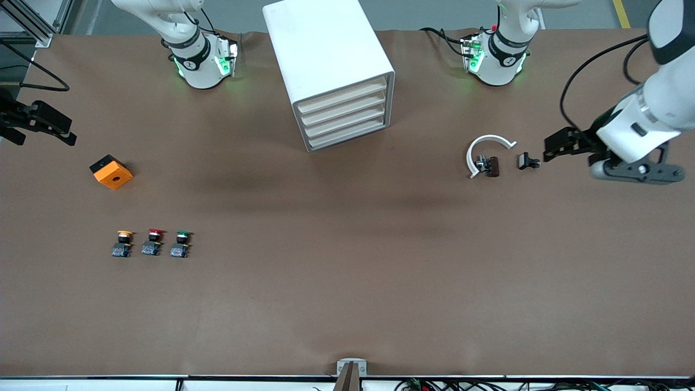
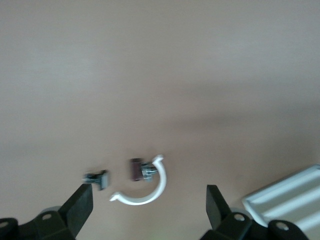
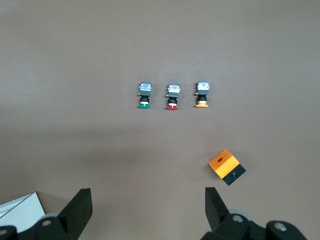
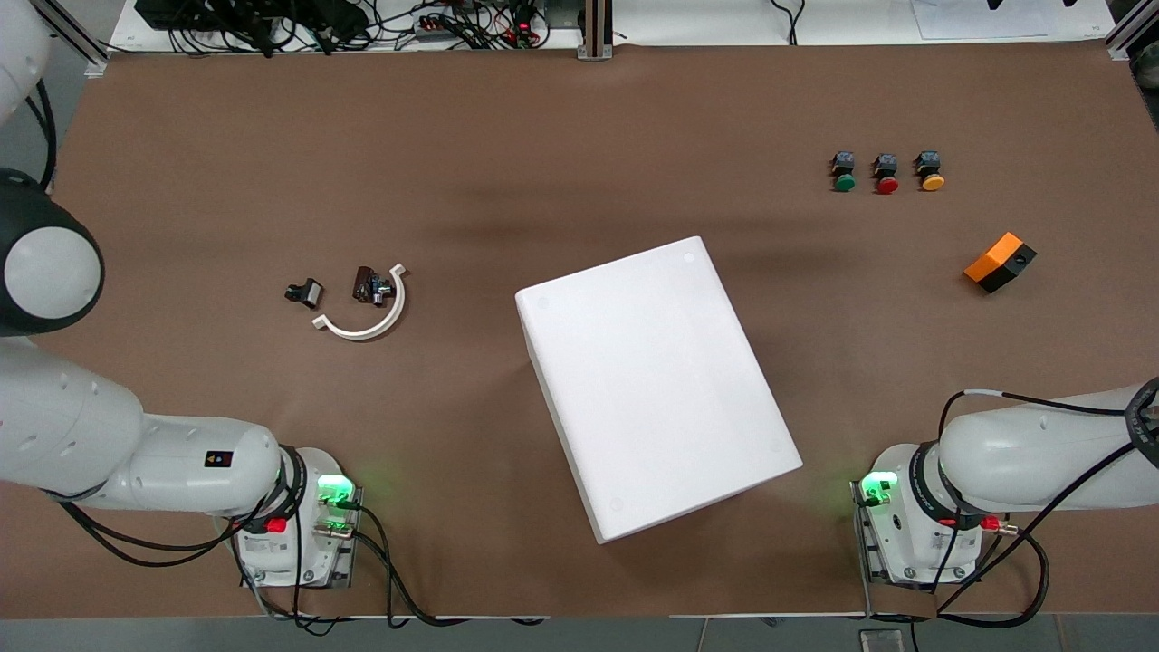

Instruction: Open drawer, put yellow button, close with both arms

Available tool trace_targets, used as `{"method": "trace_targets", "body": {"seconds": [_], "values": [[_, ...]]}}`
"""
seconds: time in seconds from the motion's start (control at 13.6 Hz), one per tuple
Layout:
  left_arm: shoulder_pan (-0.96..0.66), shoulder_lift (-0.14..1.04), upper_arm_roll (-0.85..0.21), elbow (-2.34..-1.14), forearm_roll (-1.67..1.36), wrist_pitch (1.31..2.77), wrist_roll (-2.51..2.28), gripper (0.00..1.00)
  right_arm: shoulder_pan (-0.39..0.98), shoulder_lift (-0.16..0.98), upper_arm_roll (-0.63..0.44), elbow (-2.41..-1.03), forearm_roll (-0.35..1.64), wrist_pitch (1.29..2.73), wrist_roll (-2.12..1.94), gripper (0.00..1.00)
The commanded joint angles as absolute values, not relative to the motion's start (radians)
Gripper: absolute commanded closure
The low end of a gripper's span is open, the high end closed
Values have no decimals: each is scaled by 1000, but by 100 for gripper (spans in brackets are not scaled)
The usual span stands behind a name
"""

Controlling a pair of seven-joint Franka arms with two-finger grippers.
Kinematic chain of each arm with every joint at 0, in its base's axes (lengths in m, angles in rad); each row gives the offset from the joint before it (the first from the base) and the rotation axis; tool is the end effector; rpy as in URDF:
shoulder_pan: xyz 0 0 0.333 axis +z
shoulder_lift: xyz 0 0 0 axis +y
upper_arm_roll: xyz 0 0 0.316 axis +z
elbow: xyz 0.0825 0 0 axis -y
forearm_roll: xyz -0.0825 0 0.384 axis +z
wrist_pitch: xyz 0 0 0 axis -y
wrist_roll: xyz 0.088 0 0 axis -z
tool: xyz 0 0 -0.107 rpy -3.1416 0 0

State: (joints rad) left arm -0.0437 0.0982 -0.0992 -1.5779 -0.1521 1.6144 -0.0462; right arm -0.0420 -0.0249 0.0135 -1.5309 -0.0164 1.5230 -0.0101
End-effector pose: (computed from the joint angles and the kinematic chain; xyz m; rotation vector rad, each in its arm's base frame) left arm 0.5771 -0.0962 0.5705 2.9818 -0.1271 -0.1138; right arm 0.5420 -0.0172 0.6527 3.1243 -0.0302 0.0260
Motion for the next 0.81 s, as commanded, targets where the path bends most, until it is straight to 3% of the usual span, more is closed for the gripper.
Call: {"method": "trace_targets", "body": {"seconds": [0.0,0.52,0.74], "values": [[-43,167,-100,-1545,-274,1629,-70,0,-96,-40,18,-1525,-12,1483,-17,0],[-132,270,-100,-1545,-339,1723,-518,0,-109,46,17,-1535,-32,1430,-92,0],[-195,316,-100,-1545,-351,1735,-777,0,-123,144,17,-1558,-129,1518,-92,0]]}}
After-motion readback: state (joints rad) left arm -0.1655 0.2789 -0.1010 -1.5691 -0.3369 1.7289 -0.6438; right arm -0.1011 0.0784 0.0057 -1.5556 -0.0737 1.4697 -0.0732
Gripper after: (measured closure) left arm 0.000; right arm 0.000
